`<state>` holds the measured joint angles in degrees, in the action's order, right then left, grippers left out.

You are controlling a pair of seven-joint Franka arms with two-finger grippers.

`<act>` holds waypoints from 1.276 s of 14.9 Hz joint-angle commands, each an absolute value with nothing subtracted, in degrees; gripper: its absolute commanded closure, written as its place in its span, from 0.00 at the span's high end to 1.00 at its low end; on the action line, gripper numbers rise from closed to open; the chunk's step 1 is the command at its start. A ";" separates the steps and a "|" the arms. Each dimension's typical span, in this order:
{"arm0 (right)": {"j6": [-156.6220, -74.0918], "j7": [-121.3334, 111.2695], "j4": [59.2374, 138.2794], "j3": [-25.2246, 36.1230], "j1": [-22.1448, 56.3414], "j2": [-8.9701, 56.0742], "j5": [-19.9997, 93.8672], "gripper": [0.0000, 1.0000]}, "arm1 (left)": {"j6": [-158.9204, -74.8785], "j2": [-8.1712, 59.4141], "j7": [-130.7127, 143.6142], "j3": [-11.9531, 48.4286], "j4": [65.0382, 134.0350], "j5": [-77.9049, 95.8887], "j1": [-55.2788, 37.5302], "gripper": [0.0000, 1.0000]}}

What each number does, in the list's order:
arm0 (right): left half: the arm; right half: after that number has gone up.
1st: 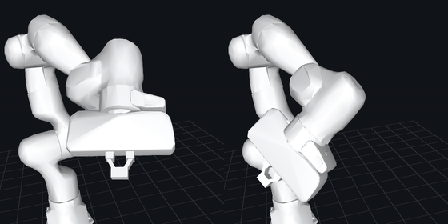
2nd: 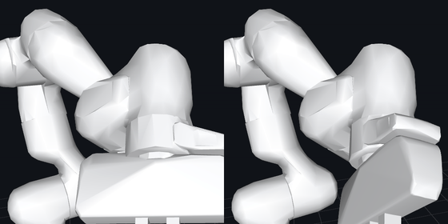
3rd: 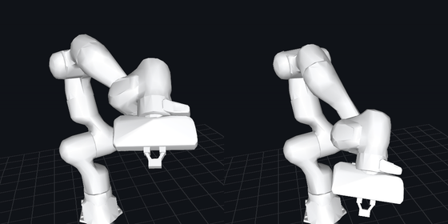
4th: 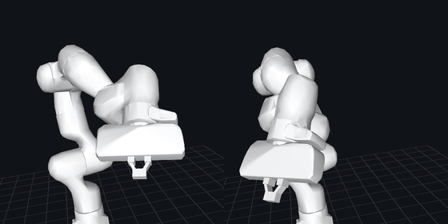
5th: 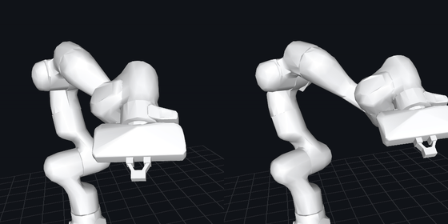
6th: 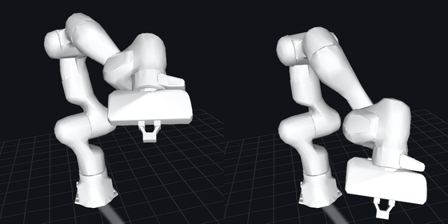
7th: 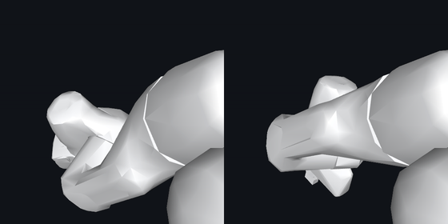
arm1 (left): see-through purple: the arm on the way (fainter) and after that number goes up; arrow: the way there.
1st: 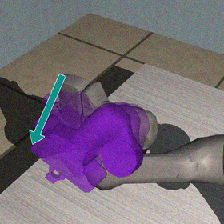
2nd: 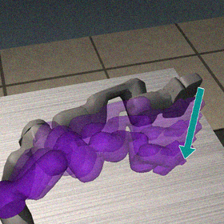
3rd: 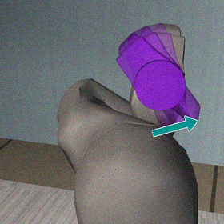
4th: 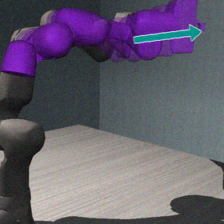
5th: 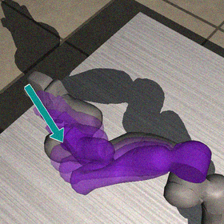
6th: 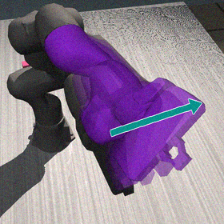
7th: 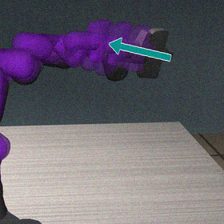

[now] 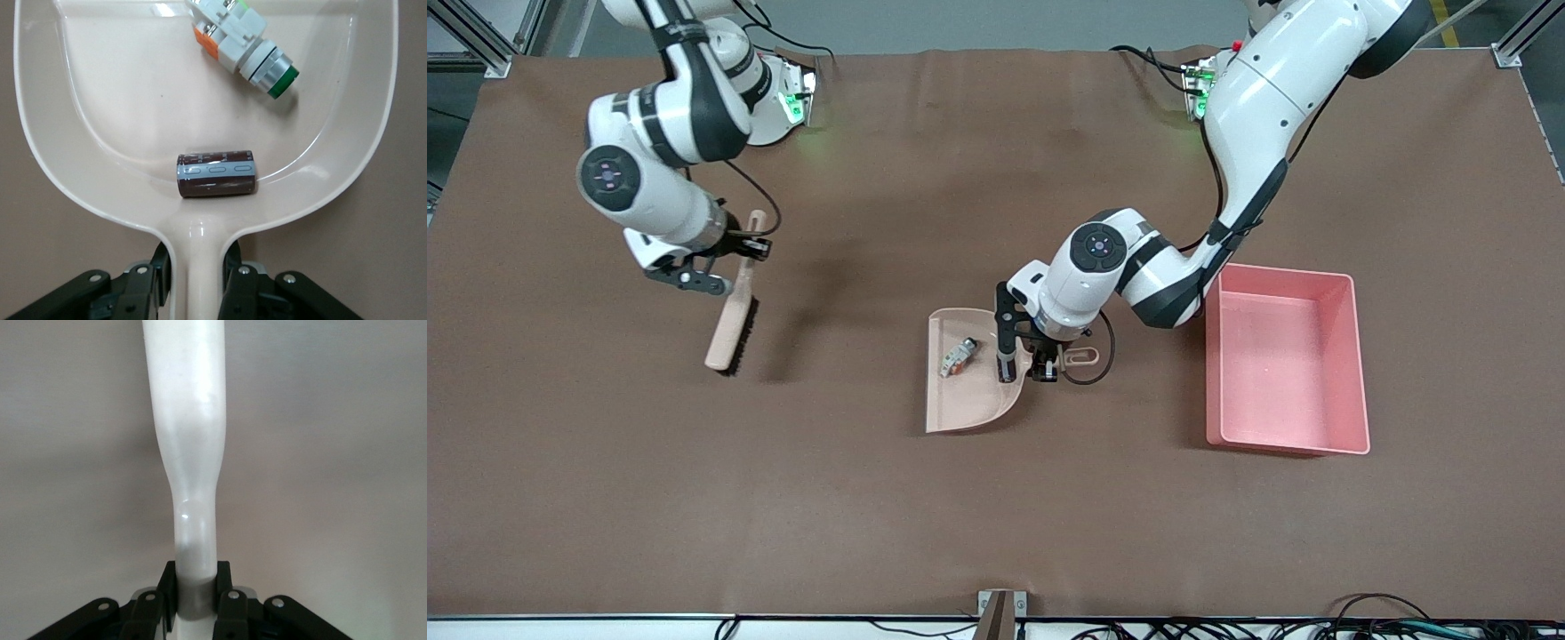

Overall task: Clean e-waste and dump in bin
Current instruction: 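Draw the brush back with the right gripper away from the dustpan, then lift the dustpan with the left gripper and carry it over the pink bin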

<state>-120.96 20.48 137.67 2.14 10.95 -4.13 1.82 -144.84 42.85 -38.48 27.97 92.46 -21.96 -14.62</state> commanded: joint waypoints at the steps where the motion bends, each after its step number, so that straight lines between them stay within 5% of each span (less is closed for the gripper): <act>1: -127.59 11.30 145.26 0.88 2.41 -7.56 -1.23 0.00 | -143.62 40.70 -38.58 30.40 92.11 -20.48 -12.40 0.00; 5: -138.06 2.55 151.77 0.88 -5.18 -6.86 -1.32 0.00 | -135.64 38.06 -38.58 31.72 89.04 -19.95 -10.47 0.00; 9: -140.27 2.72 152.84 0.79 -6.59 -1.68 -1.32 0.00 | -130.70 33.93 -39.02 33.65 88.86 -19.95 -5.64 0.00; 15: -140.89 2.90 152.67 0.79 -6.59 0.35 -1.32 0.06 | -127.19 32.96 -47.10 45.86 89.12 -19.86 14.73 0.00; 16: -140.89 2.90 152.49 0.79 -6.50 0.61 -1.32 0.21 | -126.13 32.87 -48.68 47.44 89.12 -19.95 17.72 0.00; 17: -140.98 2.90 152.32 0.79 -6.68 1.05 -1.32 0.50 | -124.82 32.87 -50.87 48.77 89.03 -19.95 20.80 0.00; 18: -140.98 2.99 152.23 0.79 -6.77 1.14 -1.32 0.70 | -123.33 32.87 -53.41 50.52 89.03 -19.95 24.48 0.00; 19: -140.98 2.99 152.14 0.79 -6.77 1.14 -1.23 0.77 | -121.92 32.87 -55.44 52.10 89.03 -19.95 27.65 0.00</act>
